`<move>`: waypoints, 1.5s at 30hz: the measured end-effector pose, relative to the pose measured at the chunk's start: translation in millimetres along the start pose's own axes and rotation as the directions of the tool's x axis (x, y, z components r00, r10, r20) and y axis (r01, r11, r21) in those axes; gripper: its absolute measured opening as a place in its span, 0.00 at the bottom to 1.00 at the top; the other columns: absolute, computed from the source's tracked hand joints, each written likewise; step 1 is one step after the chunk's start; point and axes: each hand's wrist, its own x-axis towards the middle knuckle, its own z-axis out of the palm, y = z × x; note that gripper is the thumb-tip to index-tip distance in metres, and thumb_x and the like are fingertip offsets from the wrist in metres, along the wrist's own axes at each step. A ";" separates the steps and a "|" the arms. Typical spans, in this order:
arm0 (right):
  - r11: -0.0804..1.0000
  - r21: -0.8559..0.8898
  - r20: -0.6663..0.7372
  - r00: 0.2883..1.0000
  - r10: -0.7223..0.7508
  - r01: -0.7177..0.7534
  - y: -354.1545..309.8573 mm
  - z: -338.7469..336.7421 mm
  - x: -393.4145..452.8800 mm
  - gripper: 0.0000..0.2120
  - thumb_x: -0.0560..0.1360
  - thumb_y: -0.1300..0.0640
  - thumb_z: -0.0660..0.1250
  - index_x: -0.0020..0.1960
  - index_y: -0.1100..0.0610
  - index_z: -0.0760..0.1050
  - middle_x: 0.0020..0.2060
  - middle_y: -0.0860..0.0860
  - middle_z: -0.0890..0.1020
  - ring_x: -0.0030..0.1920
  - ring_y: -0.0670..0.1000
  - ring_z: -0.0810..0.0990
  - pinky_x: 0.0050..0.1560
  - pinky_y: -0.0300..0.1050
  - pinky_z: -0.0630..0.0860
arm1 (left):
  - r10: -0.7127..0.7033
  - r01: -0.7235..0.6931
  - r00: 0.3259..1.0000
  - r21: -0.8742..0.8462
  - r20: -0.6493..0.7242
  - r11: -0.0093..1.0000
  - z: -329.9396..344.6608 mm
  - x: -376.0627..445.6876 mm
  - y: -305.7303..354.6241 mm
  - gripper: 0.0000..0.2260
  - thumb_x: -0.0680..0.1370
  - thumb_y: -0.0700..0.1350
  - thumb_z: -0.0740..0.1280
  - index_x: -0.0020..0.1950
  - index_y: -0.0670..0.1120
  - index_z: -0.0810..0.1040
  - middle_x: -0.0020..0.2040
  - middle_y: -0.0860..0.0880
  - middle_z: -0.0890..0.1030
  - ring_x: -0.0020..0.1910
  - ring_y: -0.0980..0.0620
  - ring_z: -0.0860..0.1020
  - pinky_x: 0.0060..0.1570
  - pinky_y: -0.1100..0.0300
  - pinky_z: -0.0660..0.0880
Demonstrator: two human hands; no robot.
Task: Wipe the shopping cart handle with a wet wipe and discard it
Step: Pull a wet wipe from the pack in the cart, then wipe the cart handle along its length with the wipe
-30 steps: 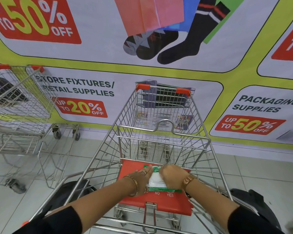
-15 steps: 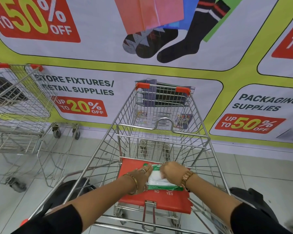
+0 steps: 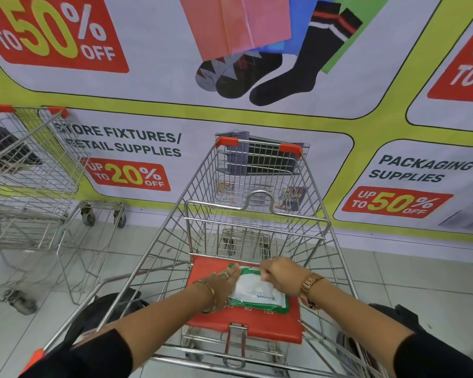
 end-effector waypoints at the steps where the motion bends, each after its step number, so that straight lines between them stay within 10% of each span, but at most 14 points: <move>1: 1.000 0.006 -0.019 1.000 -0.006 0.006 0.2 -4.0 -3.3 0.05 0.78 0.60 0.55 0.44 0.54 0.67 0.32 0.46 0.69 0.41 0.50 0.71 0.40 0.41 0.67 | -0.003 0.003 1.000 0.002 0.002 1.000 -0.4 -0.4 -0.2 0.36 0.77 0.36 0.60 0.75 0.42 0.38 0.77 0.45 0.39 0.77 0.48 0.44 0.76 0.52 0.48; 7: 0.977 0.213 -0.173 0.985 0.013 0.025 -1.6 -30.0 -21.9 0.07 0.78 0.59 0.57 0.41 0.53 0.66 0.37 0.56 0.78 0.38 0.54 0.75 0.39 0.41 0.72 | -0.042 0.045 0.999 -0.098 0.030 0.994 -11.6 -9.4 5.4 0.34 0.77 0.38 0.59 0.76 0.42 0.40 0.78 0.45 0.43 0.77 0.46 0.50 0.75 0.51 0.52; 12: 0.878 0.478 -0.319 0.935 0.157 0.016 -11.1 -49.9 -50.1 0.14 0.76 0.64 0.60 0.37 0.47 0.69 0.34 0.52 0.79 0.34 0.46 0.77 0.36 0.38 0.73 | -0.075 0.065 0.997 -0.269 -0.025 0.961 -42.4 -36.9 11.1 0.20 0.78 0.41 0.58 0.69 0.39 0.65 0.65 0.34 0.72 0.57 0.42 0.76 0.55 0.53 0.73; 18: 0.680 0.721 -0.455 0.829 0.325 0.129 -43.5 -84.6 -76.7 0.13 0.74 0.68 0.64 0.35 0.52 0.73 0.15 0.40 0.74 0.17 0.36 0.68 0.21 0.24 0.63 | -0.056 -0.109 0.966 -0.592 -0.253 0.799 -71.7 -74.0 17.6 0.19 0.75 0.44 0.66 0.65 0.44 0.73 0.64 0.47 0.76 0.63 0.50 0.74 0.62 0.62 0.71; 22: 0.573 0.783 -0.502 0.790 0.352 0.242 -72.8 -107.4 -90.1 0.12 0.73 0.68 0.64 0.35 0.53 0.74 0.37 0.49 0.80 0.32 0.44 0.75 0.29 0.32 0.72 | -0.016 -0.224 0.951 -0.726 -0.308 0.650 -76.1 -96.0 30.1 0.31 0.70 0.44 0.72 0.71 0.47 0.64 0.69 0.48 0.71 0.64 0.52 0.72 0.64 0.61 0.68; 28: 0.397 0.879 -0.392 0.875 0.284 0.265 -119.6 -119.3 -115.8 0.13 0.76 0.69 0.59 0.37 0.56 0.75 0.36 0.52 0.77 0.30 0.47 0.76 0.21 0.32 0.73 | 0.037 -0.376 0.905 -0.758 -0.424 0.533 -72.7 -126.2 41.3 0.30 0.69 0.42 0.74 0.69 0.46 0.67 0.66 0.51 0.73 0.66 0.53 0.69 0.70 0.55 0.64; 33: 0.403 0.882 -0.393 0.851 0.347 0.243 -142.4 -119.1 -145.4 0.17 0.76 0.71 0.56 0.37 0.56 0.76 0.41 0.55 0.78 0.34 0.50 0.75 0.22 0.34 0.75 | -0.114 -0.388 0.854 -0.768 -0.508 0.510 -65.4 -157.2 29.6 0.02 0.69 0.43 0.73 0.38 0.48 0.81 0.40 0.50 0.81 0.42 0.53 0.78 0.50 0.59 0.78; 36: 0.403 0.892 -0.372 0.838 0.399 0.204 -152.4 -110.2 -167.4 0.16 0.76 0.69 0.55 0.37 0.57 0.77 0.41 0.54 0.77 0.29 0.50 0.73 0.18 0.33 0.71 | -0.186 -0.365 0.854 -0.813 -0.487 0.455 -65.3 -180.4 18.9 0.03 0.69 0.41 0.73 0.40 0.46 0.81 0.36 0.51 0.80 0.35 0.55 0.77 0.37 0.67 0.76; 42: 0.527 0.820 -0.418 0.863 0.284 0.224 -167.8 -72.5 -204.9 0.03 0.72 0.61 0.66 0.41 0.56 0.77 0.42 0.49 0.78 0.40 0.47 0.75 0.36 0.36 0.71 | -0.161 -0.435 0.887 -0.900 -0.433 0.027 -56.3 -232.7 26.3 0.03 0.74 0.39 0.67 0.42 0.40 0.79 0.40 0.43 0.81 0.28 0.53 0.82 0.28 0.64 0.80; 45: 0.560 0.805 -0.425 0.849 0.314 0.196 -164.2 -54.9 -219.1 0.11 0.67 0.67 0.71 0.43 0.52 0.75 0.52 0.54 0.77 0.52 0.54 0.76 0.54 0.51 0.75 | -0.229 -0.461 0.870 -0.885 -0.436 -0.066 -51.5 -249.7 34.4 0.04 0.75 0.37 0.65 0.42 0.38 0.76 0.41 0.40 0.79 0.32 0.47 0.80 0.25 0.63 0.80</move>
